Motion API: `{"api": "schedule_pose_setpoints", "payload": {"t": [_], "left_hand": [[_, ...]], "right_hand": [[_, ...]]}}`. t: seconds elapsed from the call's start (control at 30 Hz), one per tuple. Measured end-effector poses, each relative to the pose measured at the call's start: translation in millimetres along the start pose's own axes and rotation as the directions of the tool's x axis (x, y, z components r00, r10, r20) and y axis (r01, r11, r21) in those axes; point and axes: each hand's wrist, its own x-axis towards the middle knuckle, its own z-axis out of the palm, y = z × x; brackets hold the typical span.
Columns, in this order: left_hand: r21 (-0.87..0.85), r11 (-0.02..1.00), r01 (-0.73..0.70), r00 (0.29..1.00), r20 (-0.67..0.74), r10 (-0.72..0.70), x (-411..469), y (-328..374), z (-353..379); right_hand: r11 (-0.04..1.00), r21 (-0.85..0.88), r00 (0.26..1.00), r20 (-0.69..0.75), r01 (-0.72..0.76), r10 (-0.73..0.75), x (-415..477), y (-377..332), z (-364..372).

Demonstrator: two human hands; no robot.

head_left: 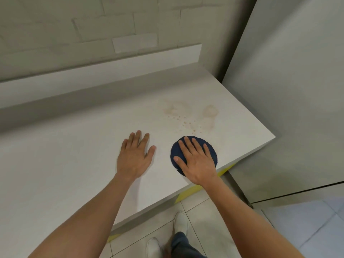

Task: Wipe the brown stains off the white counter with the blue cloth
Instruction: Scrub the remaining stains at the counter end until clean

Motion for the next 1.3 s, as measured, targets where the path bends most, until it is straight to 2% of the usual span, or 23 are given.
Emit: {"api": "schedule_pose_setpoints", "payload": {"t": [0.2, 0.37, 0.5, 0.67, 0.8, 0.9, 1.0, 1.1, 1.17, 1.3], "left_hand": [[0.020, 1.000, 0.010, 1.000, -0.025, -0.010, 1.4, 1.0, 3.0], [0.012, 1.000, 0.020, 0.999, -0.034, -0.020, 2.0, 1.9, 2.7], [0.011, 1.000, 0.020, 0.998, -0.052, -0.019, 1.9, 1.9, 3.5], [-0.005, 1.000, 0.029, 0.998, -0.057, -0.030, 1.2, 0.9, 4.3], [0.003, 0.999, 0.043, 0.998, -0.054, -0.042, 0.2, 1.8, 5.6], [0.001, 0.999, 0.046, 0.998, -0.048, -0.046, 0.0, 1.9, 5.0], [-0.002, 0.999, 0.050, 0.998, -0.047, -0.050, -0.3, 3.1, 4.1], [-0.005, 0.999, 0.049, 0.998, -0.046, -0.049, 0.1, 3.0, 3.8], [-0.011, 0.999, 0.053, 0.998, -0.046, -0.053, 0.1, 2.1, 3.5], [-0.028, 0.998, 0.057, 0.997, -0.044, -0.059, -1.3, 2.2, 2.3]], "right_hand": [[0.995, 0.003, 0.995, -0.019, -0.097, 0.097, 23.2, -9.1, -2.8], [1.000, 0.012, 1.000, 0.002, -0.017, 0.017, 13.2, -18.9, 0.6], [0.999, 0.044, 1.000, -0.016, 0.023, -0.022, -14.4, 9.5, 3.3], [0.998, 0.016, 0.998, 0.016, -0.059, 0.058, 2.7, 54.1, -10.6], [0.995, -0.005, 0.995, 0.005, -0.101, 0.101, 33.3, 46.2, -14.9], [0.998, 0.001, 0.998, 0.041, -0.057, 0.057, 44.0, 25.5, -14.8], [0.998, 0.020, 0.996, 0.063, 0.057, -0.058, 32.2, 13.1, -13.0], [0.989, 0.040, 0.987, 0.070, 0.143, -0.146, 9.9, 24.2, -9.1], [0.988, 0.042, 0.987, 0.060, 0.146, -0.148, 3.6, 45.4, -9.5], [0.999, 0.012, 0.997, 0.065, 0.036, -0.036, 24.8, 84.5, -19.1]]}}
